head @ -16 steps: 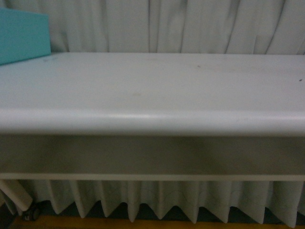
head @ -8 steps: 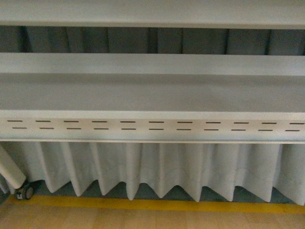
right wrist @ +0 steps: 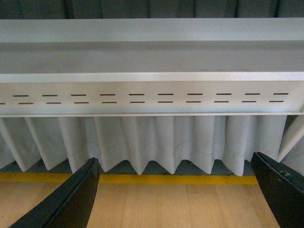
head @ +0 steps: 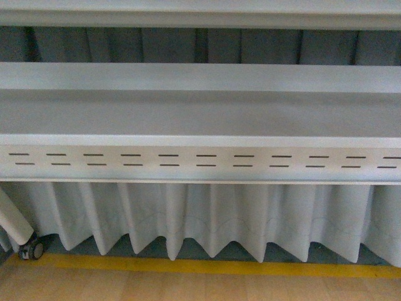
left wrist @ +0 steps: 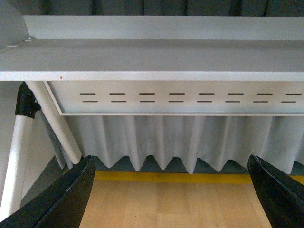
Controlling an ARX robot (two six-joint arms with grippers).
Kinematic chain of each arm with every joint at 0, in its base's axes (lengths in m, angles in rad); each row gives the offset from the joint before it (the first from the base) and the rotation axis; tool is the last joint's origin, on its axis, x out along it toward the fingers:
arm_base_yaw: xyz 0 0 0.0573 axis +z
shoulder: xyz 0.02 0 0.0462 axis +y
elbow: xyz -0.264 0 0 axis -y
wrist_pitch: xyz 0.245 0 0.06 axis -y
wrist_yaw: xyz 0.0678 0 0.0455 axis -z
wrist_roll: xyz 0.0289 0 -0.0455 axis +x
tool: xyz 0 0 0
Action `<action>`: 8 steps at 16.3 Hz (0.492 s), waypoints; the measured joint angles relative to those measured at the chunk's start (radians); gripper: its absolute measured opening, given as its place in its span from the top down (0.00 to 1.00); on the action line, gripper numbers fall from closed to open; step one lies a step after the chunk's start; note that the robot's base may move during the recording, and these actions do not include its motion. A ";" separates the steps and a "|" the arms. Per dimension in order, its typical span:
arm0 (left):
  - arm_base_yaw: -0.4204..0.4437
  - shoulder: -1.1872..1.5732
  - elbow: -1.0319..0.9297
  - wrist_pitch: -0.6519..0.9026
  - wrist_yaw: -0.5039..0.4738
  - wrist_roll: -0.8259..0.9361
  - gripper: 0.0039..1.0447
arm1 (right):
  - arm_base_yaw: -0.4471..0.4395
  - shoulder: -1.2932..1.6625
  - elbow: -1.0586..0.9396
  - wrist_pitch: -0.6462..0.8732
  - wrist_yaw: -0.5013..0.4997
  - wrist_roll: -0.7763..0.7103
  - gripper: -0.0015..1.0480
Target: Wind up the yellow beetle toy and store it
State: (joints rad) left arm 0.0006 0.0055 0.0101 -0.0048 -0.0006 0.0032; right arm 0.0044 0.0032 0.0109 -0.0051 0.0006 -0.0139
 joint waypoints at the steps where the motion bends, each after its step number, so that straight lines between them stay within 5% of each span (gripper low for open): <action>1: 0.000 0.000 0.000 0.000 0.000 0.000 0.06 | 0.000 0.000 0.000 0.000 0.000 0.000 0.06; 8: 0.000 0.000 0.000 0.000 0.000 0.000 0.06 | 0.000 0.000 0.000 0.000 0.000 0.000 0.06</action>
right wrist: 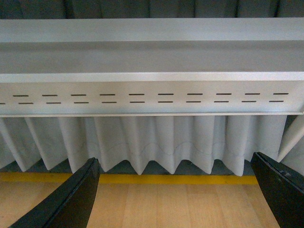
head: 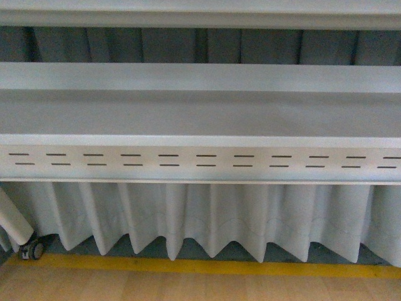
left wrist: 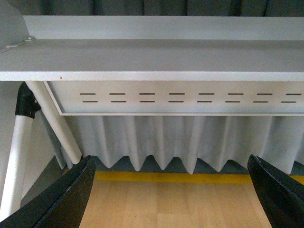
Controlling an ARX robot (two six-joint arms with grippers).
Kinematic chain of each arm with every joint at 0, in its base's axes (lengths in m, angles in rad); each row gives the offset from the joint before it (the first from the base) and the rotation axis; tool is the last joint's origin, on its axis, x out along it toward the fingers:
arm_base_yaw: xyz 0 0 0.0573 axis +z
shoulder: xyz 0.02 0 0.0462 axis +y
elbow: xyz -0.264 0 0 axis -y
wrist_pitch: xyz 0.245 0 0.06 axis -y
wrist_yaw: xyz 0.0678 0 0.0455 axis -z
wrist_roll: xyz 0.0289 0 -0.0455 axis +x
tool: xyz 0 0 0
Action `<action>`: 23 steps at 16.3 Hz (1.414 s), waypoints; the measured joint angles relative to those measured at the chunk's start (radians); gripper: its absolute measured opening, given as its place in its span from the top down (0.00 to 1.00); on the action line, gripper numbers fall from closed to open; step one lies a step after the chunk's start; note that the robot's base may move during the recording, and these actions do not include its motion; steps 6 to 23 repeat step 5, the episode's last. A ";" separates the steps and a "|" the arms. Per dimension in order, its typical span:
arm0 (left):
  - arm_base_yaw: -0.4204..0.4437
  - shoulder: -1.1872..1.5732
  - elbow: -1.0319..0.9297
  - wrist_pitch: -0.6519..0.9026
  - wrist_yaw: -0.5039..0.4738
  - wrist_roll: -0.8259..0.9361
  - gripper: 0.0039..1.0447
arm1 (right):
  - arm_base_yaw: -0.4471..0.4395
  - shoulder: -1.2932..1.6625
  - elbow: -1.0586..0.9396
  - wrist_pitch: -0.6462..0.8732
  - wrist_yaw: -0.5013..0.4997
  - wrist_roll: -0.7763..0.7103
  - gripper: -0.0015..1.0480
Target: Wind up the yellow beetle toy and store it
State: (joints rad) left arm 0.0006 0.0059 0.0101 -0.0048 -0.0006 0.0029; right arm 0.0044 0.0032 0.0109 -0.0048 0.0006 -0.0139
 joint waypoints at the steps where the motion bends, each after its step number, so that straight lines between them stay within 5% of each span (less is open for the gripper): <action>1: 0.000 0.000 0.000 0.000 0.000 0.000 0.06 | 0.000 0.000 0.000 0.000 0.000 0.000 0.06; 23: 0.000 0.000 0.000 0.000 0.000 0.000 0.06 | 0.000 0.000 0.000 0.000 0.000 0.000 0.06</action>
